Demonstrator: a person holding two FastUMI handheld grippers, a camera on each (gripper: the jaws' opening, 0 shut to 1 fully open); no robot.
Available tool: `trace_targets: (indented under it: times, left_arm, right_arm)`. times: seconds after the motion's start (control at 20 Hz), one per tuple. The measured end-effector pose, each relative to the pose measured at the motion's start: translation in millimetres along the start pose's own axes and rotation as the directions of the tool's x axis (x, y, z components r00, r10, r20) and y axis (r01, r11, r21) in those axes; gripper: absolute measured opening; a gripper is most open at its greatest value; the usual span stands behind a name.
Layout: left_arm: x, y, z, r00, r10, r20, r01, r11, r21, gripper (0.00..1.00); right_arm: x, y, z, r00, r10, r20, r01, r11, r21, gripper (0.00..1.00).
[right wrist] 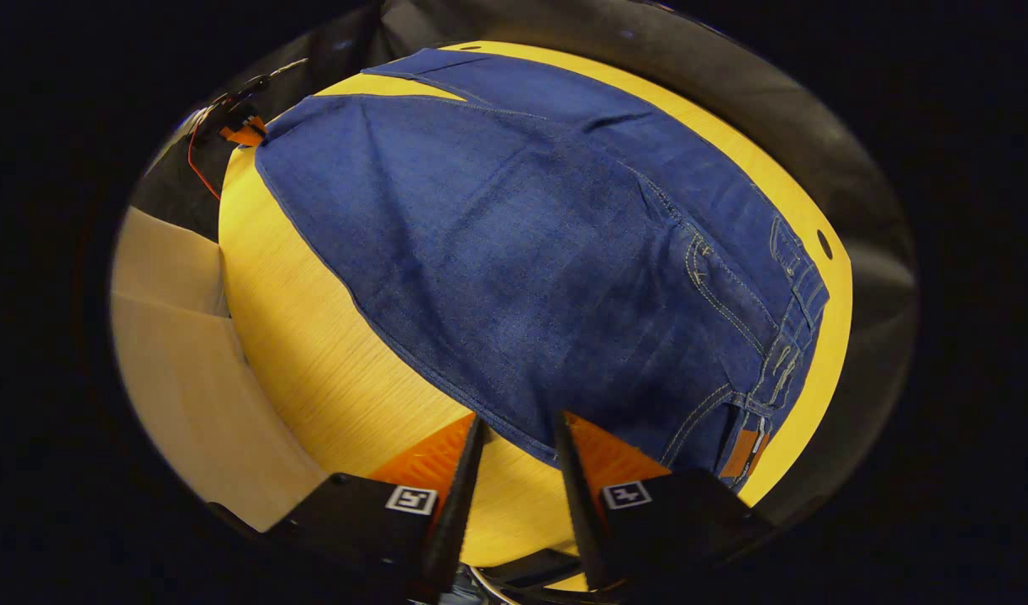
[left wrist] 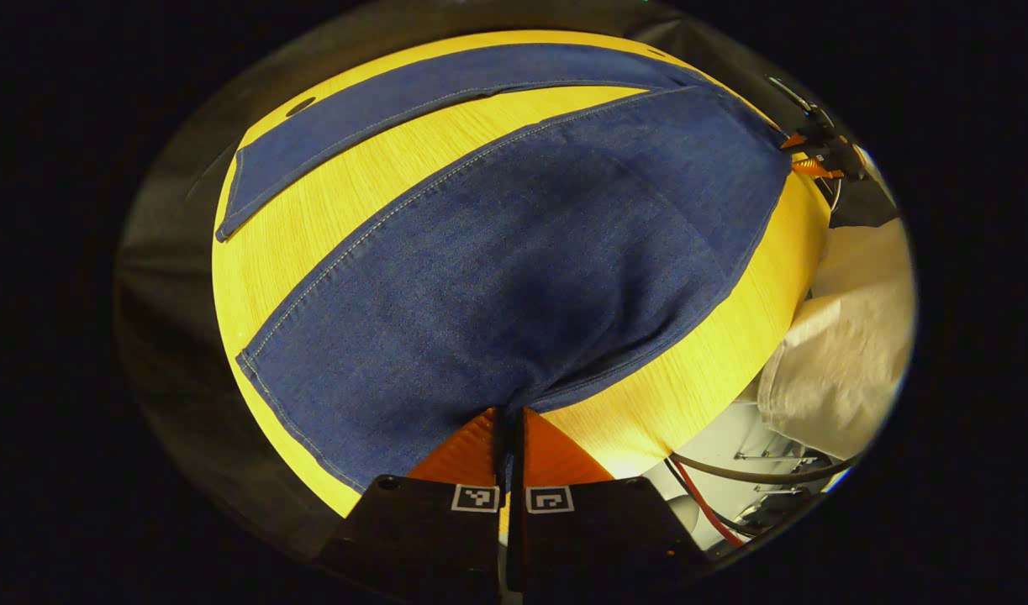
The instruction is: Grasp the waist and the cuffs of the jeans and fold them to make the two legs overlap; first hold the waist and fold one-third of the jeans toward the cuffs, then hold the cuffs and fold the remaining one-third in the same direction to finish folding.
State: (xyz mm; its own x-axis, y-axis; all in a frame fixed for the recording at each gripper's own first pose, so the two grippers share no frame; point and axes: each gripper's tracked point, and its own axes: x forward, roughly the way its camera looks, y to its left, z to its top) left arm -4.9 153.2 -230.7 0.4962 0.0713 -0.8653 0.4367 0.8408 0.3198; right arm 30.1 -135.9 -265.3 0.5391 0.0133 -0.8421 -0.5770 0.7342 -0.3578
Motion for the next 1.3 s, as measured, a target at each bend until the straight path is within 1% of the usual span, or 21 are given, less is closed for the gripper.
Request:
trace_targets:
  times: [0.15,0.2,0.25,0.3,0.35,0.4,0.5,0.65,0.8,0.85,0.9,1.1,1.15,1.2,1.3]
  left_arm:
    - [-1.3,-0.4,1.4,1.0,-0.026,0.005,0.025,0.999,0.021,0.0]
    - [-0.6,-0.9,1.1,0.999,-0.034,0.01,0.034,0.999,0.012,0.0]
    - [-1.2,-1.3,-0.3,0.999,-0.04,0.015,0.04,0.999,0.007,0.0]
    - [-1.7,-1.5,-3.6,0.999,-0.047,0.008,0.047,0.999,0.015,0.0]
    - [-2.2,-2.3,-8.2,0.998,-0.055,-0.004,0.055,0.998,0.029,0.0]
    - [-3.4,-3.4,-14.7,0.998,-0.061,-0.015,0.061,0.997,0.042,0.0]
    - [-6.4,-1.8,-10.2,0.998,-0.064,-0.016,0.065,0.997,0.049,0.0]
    - [-12.4,-3.6,0.4,0.998,-0.066,0.026,0.064,0.996,0.067,0.0]
    - [-31.6,5.7,16.7,0.998,-0.027,0.064,0.019,0.992,0.123,0.0]
    - [-38.4,11.7,26.7,0.997,-0.009,0.077,-0.001,0.99,0.139,0.0]
    - [-43.8,18.7,41.5,0.995,0.008,0.096,-0.023,0.988,0.15,0.0]
    - [-76.5,60.3,107.0,0.987,0.095,0.129,-0.12,0.971,0.207,0.0]
    - [-84.5,72.3,122.6,0.985,0.119,0.129,-0.146,0.962,0.23,0.0]
    - [-90.9,83.3,135.9,0.982,0.137,0.131,-0.166,0.955,0.248,0.0]
    - [-93.6,101.1,162.7,0.979,0.171,0.113,-0.195,0.943,0.27,0.0]
  right_arm:
    - [-4.7,3.0,9.5,0.996,-0.081,0.037,0.082,0.997,-0.018,0.08]
    - [-7.4,3.8,9.4,0.994,-0.104,0.034,0.105,0.994,-0.014,0.05]
    - [-6.8,6.1,5.1,0.993,-0.113,0.025,0.113,0.994,0.005,0.03]
    - [-10.3,8.5,3.9,0.994,-0.106,0.005,0.105,0.994,0.026,0.03]
    - [-10.7,4.9,9.3,0.995,-0.101,-0.004,0.101,0.994,0.05,0.0]
    - [-11.5,2.8,16.2,0.994,-0.107,0.0,0.106,0.991,0.079,0.03]
    - [-16.8,-4.5,26.8,0.988,-0.154,0.031,0.149,0.98,0.13,0.03]
    - [-30.8,-8.2,32.1,0.971,-0.23,0.069,0.214,0.959,0.184,0.03]
    - [-47.7,-19.4,57.2,0.948,-0.295,0.122,0.265,0.94,0.213,0.02]
    - [-55.0,-24.1,65.8,0.943,-0.307,0.126,0.276,0.937,0.213,0.0]
    - [-60.5,-31.8,78.0,0.934,-0.325,0.147,0.291,0.932,0.216,0.02]
    - [-78.9,-66.9,133.4,0.9,-0.383,0.209,0.335,0.913,0.233,0.02]
    - [-81.3,-75.6,145.7,0.894,-0.389,0.221,0.338,0.911,0.238,0.0]
    - [-83.6,-87.1,159.3,0.89,-0.394,0.228,0.34,0.909,0.242,0.02]
    - [-85.1,-108.7,179.9,0.886,-0.398,0.237,0.342,0.907,0.244,0.02]
